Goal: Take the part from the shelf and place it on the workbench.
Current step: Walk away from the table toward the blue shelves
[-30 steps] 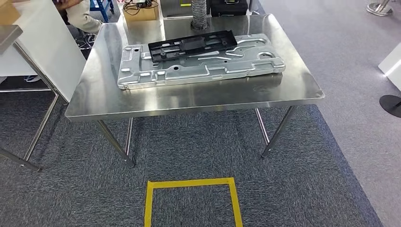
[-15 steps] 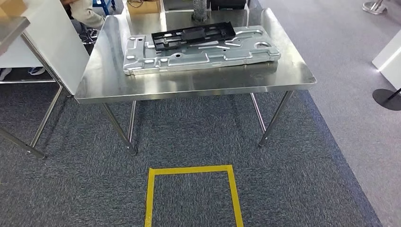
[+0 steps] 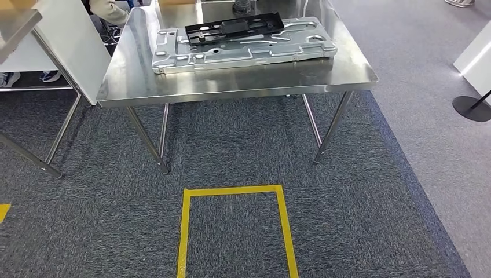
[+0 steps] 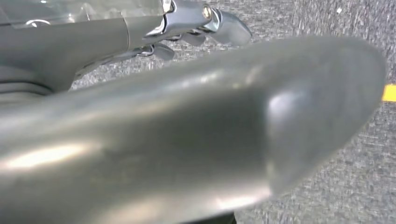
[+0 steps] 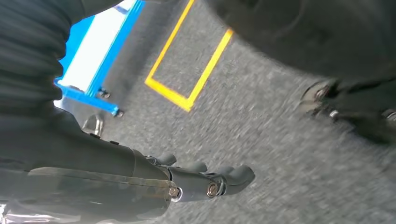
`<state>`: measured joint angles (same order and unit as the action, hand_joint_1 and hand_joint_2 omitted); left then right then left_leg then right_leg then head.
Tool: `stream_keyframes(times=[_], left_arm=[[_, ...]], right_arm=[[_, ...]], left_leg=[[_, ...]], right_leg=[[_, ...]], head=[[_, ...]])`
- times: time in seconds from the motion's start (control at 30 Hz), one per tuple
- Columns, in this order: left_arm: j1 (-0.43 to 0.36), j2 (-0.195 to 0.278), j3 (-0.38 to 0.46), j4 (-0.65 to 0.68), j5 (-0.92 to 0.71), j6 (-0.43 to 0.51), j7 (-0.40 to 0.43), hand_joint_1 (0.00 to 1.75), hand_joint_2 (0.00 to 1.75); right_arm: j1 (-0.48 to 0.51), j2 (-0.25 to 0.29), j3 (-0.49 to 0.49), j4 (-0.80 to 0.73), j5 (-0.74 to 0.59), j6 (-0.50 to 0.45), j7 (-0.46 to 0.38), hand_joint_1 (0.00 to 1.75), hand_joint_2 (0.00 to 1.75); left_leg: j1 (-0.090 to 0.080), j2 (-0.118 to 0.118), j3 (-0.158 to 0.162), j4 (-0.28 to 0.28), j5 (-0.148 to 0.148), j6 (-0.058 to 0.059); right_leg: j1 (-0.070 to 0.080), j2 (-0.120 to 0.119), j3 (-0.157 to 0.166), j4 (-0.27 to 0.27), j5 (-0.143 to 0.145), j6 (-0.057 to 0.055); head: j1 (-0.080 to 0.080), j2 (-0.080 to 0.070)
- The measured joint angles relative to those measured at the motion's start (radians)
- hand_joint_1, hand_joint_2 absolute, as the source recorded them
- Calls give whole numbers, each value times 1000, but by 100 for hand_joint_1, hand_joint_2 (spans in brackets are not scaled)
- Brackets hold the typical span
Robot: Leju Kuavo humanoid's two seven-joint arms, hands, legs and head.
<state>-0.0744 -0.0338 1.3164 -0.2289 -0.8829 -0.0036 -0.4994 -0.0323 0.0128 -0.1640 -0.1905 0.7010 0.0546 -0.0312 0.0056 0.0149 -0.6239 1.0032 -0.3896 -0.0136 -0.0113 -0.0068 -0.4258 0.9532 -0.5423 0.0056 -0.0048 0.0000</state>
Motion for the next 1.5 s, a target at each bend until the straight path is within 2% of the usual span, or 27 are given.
stream_keyframes(times=[0.07, 0.13, 0.17, 0.2, 0.23, 0.27, 0.3, 0.37, 0.43, 0.5, 0.53, 0.57, 0.63, 0.7, 0.73, 0.77, 0.83, 0.9, 1.03, 1.1, 1.17, 1.23, 1.27, 1.3, 1.37, 1.43, 1.5], left_arm=[[3, 0, 0, 0, 0, -1, 0, 0, 0], [5, -1, 0, 0, 0, -1, 0, 0, 0], [5, -1, 0, 0, 0, -1, 0, 0, 0], [5, -1, 0, 0, 0, -1, 0, 0, 0], [4, -1, 0, 0, 0, -1, 0, 0, 0], [4, -1, 0, 0, 0, -1, 0, 0, 0], [2, -1, 0, 0, 0, -1, 0, 0, 0], [-2, 0, 0, 0, 0, -1, 0, 0, 0], [-5, 2, 0, 0, 0, -1, 5, 0, 0], [-4, 1, 0, 0, 0, 0, 23, 0, 0], [-2, 1, 1, 0, 0, 1, 37, 0, 0], [-2, 1, 1, 0, -1, 1, 52, 0, 0], [0, 0, 1, 0, -8, 0, 93, 0, 0], [3, -1, 1, 0, -20, -2, 133, 0, 87], [4, -2, 0, 0, -26, -3, 148, 0, 131], [5, -5, -1, 0, -34, -4, 161, 0, 175], [6, -11, -6, 0, -49, -6, 178, 0, 175], [5, -17, -14, 1, -60, -6, 186, 0, 175], [5, -24, -24, 1, -63, -7, 185, 0, 175], [6, -26, -25, 1, -63, -7, 184, 0, 175], [7, -26, -25, 1, -63, -7, 182, 0, 175], [10, -26, -25, 1, -63, -7, 179, 0, 175], [12, -27, -25, 1, -62, -7, 179, 0, 175], [12, -27, -25, 1, -61, -7, 179, 0, 175], [10, -28, -25, 1, -59, -8, 177, 0, 175], [9, -29, -25, 1, -55, -10, 172, 0, 175], [10, -29, -25, 1, -50, -16, 165, 0, 175]], right_arm=[[-1, 0, 0, 2, -1, 0, 1, 0, 175], [0, 0, 0, 2, -1, 0, 1, 0, 175], [1, -1, 0, 3, -1, 0, 1, 0, 175], [1, -1, 0, 3, -1, 0, 1, 0, 175], [1, -1, 0, 3, -1, 0, 1, 0, 175], [1, -1, 0, 3, -1, 0, 1, 0, 175], [1, 0, 0, 3, -1, 0, 1, 0, 175], [-1, 0, 0, 3, -1, 0, 1, 0, 175], [-1, 1, 0, 2, -2, 0, 1, 0, 175], [-2, 0, -2, 3, -11, 1, 1, 0, 175], [-1, 0, -6, 3, -20, 3, 0, 0, 175], [-1, 0, -12, 3, -31, 4, -1, 0, 175], [0, -1, -31, 3, -61, 6, 0, 0, 175], [1, -1, -55, 3, -90, 6, 6, 0, 175], [2, -1, -68, 3, -102, 4, 10, 0, 175], [2, -2, -80, 3, -110, 3, 14, 0, 175], [0, -3, -101, 3, -121, 1, 20, 0, 175], [-1, -5, -117, 3, -125, 0, 21, 0, 175], [-1, -4, -138, 3, -127, 0, 24, 0, 175], [-1, -4, -144, 3, -127, 0, 26, 0, 175], [-1, -4, -149, 3, -127, 0, 29, 0, 175], [1, -4, -153, 3, -125, -2, 32, 0, 87], [1, -4, -154, 3, -125, -3, 32, 0, 44], [2, -3, -156, 3, -124, -4, 33, 0, 0], [1, -2, -162, 3, -124, -7, 33, 0, 87], [0, -2, -169, 3, -126, -10, 31, 0, 175], [0, -2, -176, 3, -130, -14, 30, 0, 175]], left_leg=[[4, -3, -19, 52, -67, -9], [7, -5, -47, 172, -173, -15], [7, -5, -55, 232, -202, -17], [7, -5, -52, 274, -207, -17], [7, -5, -34, 282, -188, -16], [7, -6, 2, 255, -159, -13], [5, -6, 53, 197, -135, -7], [1, -6, 162, 43, -140, 6], [-5, -6, 209, -44, -167, 16], [-6, -4, 202, -60, -156, 28], [-4, -3, 196, -63, -145, 35], [-2, -2, 187, -66, -132, 40], [-2, -1, 164, -66, -112, 46], [-3, 0, 140, -60, -98, 46], [-3, 0, 129, -54, -93, 44], [-2, 0, 118, -47, -90, 42], [-2, -1, 101, -31, -86, 36], [-4, -1, 91, -18, -84, 27], [-3, -3, 83, -7, -85, 4], [1, -5, 53, 63, -136, -6], [5, -6, -4, 201, -212, -16], [11, -6, -34, 284, -238, -26], [14, -6, -18, 263, -221, -30], [19, -6, 18, 202, -188, -34], [26, -8, 101, 50, -137, -39], [26, -12, 131, -17, -125, -32], [22, -15, 126, -16, -121, -20]], right_leg=[[-2, -5, -23, -3, 25, -17], [2, -7, -55, 0, 49, -25], [4, -7, -72, 2, 61, -26], [6, -7, -91, 6, 72, -26], [8, -7, -110, 12, 82, -25], [9, -7, -128, 19, 91, -23], [9, -6, -145, 27, 100, -21], [13, -6, -167, 39, 114, -14], [13, -8, -177, 41, 128, -2], [9, -8, -181, 40, 139, 12], [7, -6, -189, 53, 127, 18], [5, -3, -203, 86, 99, 24], [0, 1, -250, 213, 10, 35], [-4, 2, -278, 320, -46, 43], [-5, 2, -265, 323, -46, 45], [-6, 2, -230, 281, -29, 46], [-9, 2, -128, 132, 13, 41], [-6, 3, -74, 38, 32, 27], [-2, 3, -79, 27, 46, -3], [-4, 1, -85, 22, 56, -17], [-1, 0, -94, 23, 62, -24], [0, 1, -102, 26, 65, -26], [0, 1, -104, 28, 65, -26], [-1, 2, -106, 32, 65, -25], [0, 4, -109, 43, 61, -19], [5, 6, -114, 51, 59, -10], [6, 7, -117, 52, 61, -3]], head=[[-3, 0], [-6, 0], [-6, 0], [-6, 0], [-6, 0], [-6, 0], [-6, 0], [-6, 0], [-5, 0], [-5, 0], [-4, 0], [-1, 0], [5, 0], [6, 0], [6, 0], [6, 0], [6, 0], [5, 0], [3, 0], [-1, 0], [-3, 0], [-3, 0], [-3, 0], [-3, 0], [-3, 0], [0, 0], [2, 0]])
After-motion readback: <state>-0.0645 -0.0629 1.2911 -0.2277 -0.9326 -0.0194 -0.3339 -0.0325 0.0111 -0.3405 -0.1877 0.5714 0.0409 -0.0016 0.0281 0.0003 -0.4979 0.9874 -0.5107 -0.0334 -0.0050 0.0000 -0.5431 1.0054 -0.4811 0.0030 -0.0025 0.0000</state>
